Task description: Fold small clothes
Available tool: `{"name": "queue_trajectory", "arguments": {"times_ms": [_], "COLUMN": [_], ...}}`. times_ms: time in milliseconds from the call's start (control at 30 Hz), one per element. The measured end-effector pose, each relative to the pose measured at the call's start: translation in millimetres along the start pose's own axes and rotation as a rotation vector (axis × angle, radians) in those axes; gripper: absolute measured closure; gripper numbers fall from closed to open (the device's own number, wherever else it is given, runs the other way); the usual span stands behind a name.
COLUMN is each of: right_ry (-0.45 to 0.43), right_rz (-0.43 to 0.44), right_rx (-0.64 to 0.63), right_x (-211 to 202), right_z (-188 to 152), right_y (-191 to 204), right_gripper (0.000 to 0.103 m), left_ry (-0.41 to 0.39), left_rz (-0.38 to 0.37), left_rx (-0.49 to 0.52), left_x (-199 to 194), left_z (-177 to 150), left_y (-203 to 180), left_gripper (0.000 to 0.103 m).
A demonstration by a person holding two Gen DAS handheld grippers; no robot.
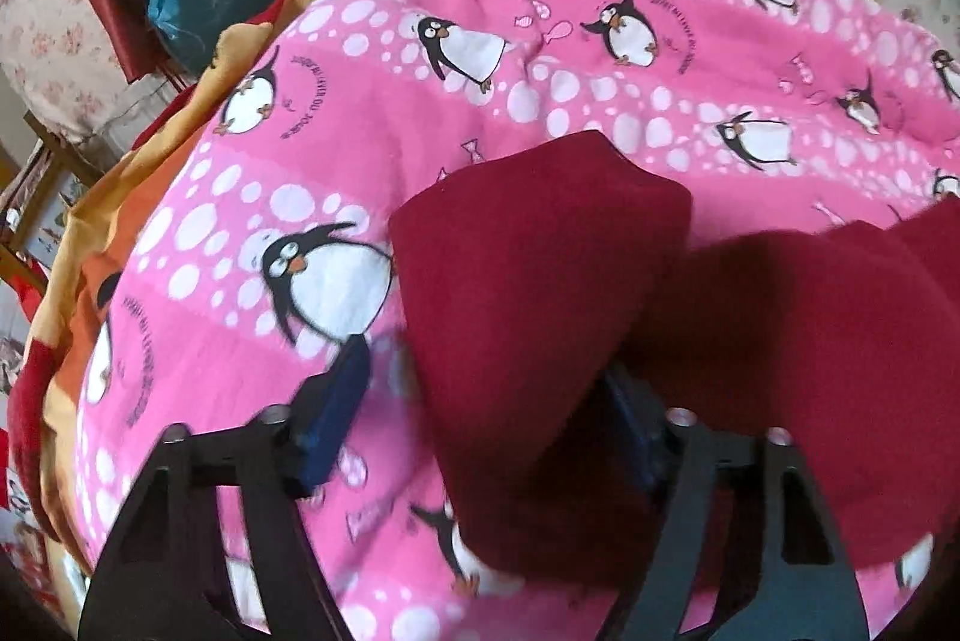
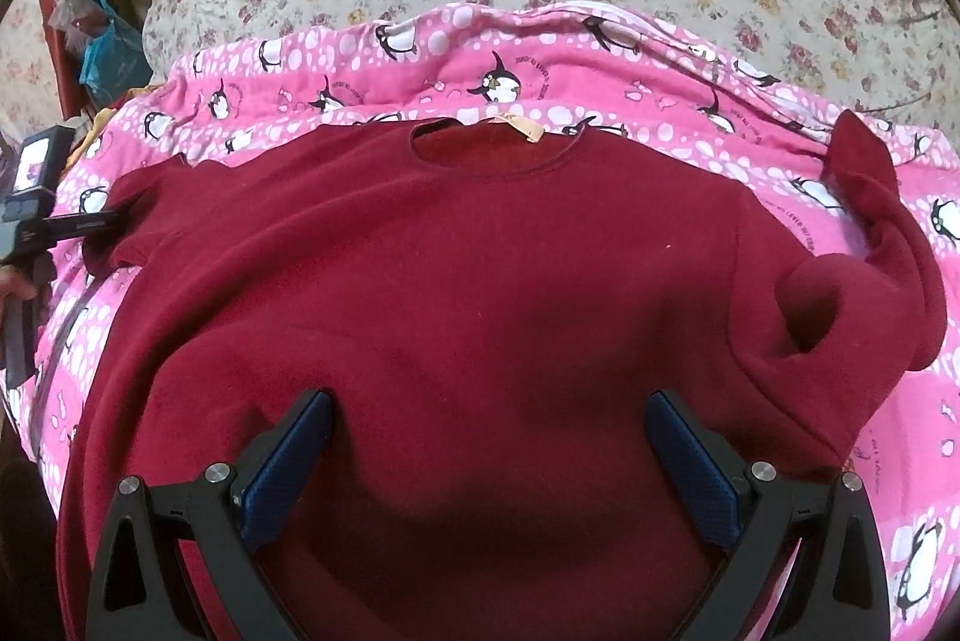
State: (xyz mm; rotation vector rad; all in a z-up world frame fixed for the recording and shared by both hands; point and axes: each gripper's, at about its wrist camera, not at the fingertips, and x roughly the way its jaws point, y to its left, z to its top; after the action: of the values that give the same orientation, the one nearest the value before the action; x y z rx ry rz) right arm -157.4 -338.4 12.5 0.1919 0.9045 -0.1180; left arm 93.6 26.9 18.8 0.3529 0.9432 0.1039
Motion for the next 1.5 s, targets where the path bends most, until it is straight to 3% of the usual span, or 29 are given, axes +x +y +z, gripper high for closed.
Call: {"name": "queue_trajectory", "arguments": {"times_ms": [67, 100, 167, 200, 267, 333, 400, 567, 667, 767, 967, 1067, 1100, 1133, 1267, 1367, 1500], "right_ry": [-0.001, -0.002, -0.002, -0.001, -0.002, -0.003, -0.002, -0.003, -0.005, -0.006, -0.027, -0.041, -0.043, -0.045, -0.074, -0.08, -0.046], "right_rz": [0.0, 0.001, 0.003, 0.005, 0.006, 0.006, 0.005, 0.008, 0.016, 0.037, 0.106, 0.117, 0.135, 0.14, 0.131, 0.133, 0.088], "right_rx": [-0.001, -0.001, -0.001, -0.001, 0.001, 0.001, 0.0, 0.003, 0.007, 0.021, 0.161, 0.233, 0.248, 0.254, 0.192, 0.118, 0.062], "right_x": [0, 0, 1, 1, 2, 1, 1, 1, 1, 0, -22, -32, -34, -35, -43, -43, -20], "right_z": [0, 0, 0, 0, 0, 0, 0, 0, 0, 0, 5, 4, 4, 4, 11, 23, 43], "right_y": [0, 0, 0, 0, 0, 0, 0, 1, 0, -1, -34, -53, -57, -57, -44, -29, -19], "right_gripper": [0.0, 0.0, 0.0, 0.0, 0.0, 0.0, 0.0, 0.0, 0.0, 0.0, 0.0, 0.0, 0.0, 0.0, 0.003, 0.007, 0.023], "left_ry": [0.01, 0.016, 0.018, 0.017, 0.001, -0.027, -0.055, -0.12, -0.157, -0.135, 0.012, 0.045, 0.03, 0.019, -0.035, -0.101, -0.094], "left_rz": [-0.022, -0.019, -0.031, -0.063, -0.208, -0.325, -0.397, -0.678, -0.774, -0.845, -0.845, -0.805, -0.808, -0.815, -0.831, -0.741, -0.619], "left_rx": [-0.002, -0.001, -0.023, -0.056, -0.147, -0.173, -0.17, -0.158, -0.11, -0.057, 0.084, 0.143, 0.149, 0.152, 0.109, 0.081, 0.025], "left_x": [6, 8, 8, 4, -15, -41, -67, -143, -178, -192, -168, -160, -162, -167, -180, -181, -163], "left_z": [3, 5, 8, 10, 13, 16, 20, 32, 33, 26, -25, -49, -51, -51, -53, -58, -67], "left_y": [0, -1, 3, 7, 19, 20, 14, -18, -50, -99, -206, -227, -224, -217, -176, -140, -108], "left_gripper": [0.061, 0.066, 0.09, 0.09, 0.091, 0.091, 0.091, 0.091, 0.091, 0.091, 0.086, 0.086, 0.086, 0.08, 0.04, 0.036, 0.036]}}
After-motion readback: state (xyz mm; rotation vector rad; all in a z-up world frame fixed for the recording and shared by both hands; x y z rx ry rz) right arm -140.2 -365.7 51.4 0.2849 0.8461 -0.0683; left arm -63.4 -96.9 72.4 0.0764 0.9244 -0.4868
